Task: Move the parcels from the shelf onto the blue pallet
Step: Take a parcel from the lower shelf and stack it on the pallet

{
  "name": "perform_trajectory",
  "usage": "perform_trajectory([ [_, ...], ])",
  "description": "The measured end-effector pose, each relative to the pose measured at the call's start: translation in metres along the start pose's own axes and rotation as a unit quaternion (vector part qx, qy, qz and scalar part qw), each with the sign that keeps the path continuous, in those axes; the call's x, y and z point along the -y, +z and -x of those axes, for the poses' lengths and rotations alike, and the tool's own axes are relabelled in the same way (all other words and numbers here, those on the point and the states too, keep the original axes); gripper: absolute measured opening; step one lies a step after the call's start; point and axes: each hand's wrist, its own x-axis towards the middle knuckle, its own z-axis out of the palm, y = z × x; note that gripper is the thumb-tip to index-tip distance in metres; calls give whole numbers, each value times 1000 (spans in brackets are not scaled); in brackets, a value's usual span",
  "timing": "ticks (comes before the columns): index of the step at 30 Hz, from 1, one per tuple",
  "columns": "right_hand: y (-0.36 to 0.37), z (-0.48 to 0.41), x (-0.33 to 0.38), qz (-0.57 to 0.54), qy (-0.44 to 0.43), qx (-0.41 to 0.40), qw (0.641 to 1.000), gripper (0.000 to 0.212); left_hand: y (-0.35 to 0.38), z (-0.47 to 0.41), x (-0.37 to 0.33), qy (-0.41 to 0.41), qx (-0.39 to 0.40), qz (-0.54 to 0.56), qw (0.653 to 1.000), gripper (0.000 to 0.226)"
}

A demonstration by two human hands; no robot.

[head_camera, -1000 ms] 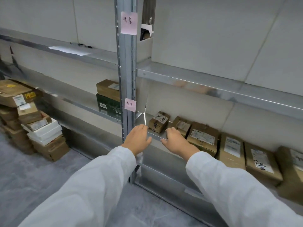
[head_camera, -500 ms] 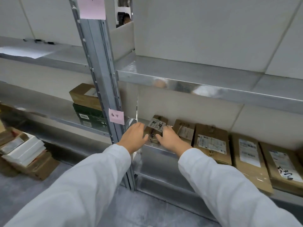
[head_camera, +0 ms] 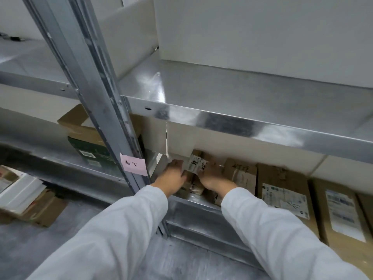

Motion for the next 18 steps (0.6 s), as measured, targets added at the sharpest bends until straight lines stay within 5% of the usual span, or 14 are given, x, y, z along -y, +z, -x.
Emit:
perform_trajectory([
  [7, 14, -21, 0, -132, 58, 34, 989, 68, 17, -28, 4, -16, 41, 121, 992, 30],
  [18, 21, -25, -6, -181, 48, 39, 982, 56, 31, -24, 9, -82, 27, 240, 967, 30],
])
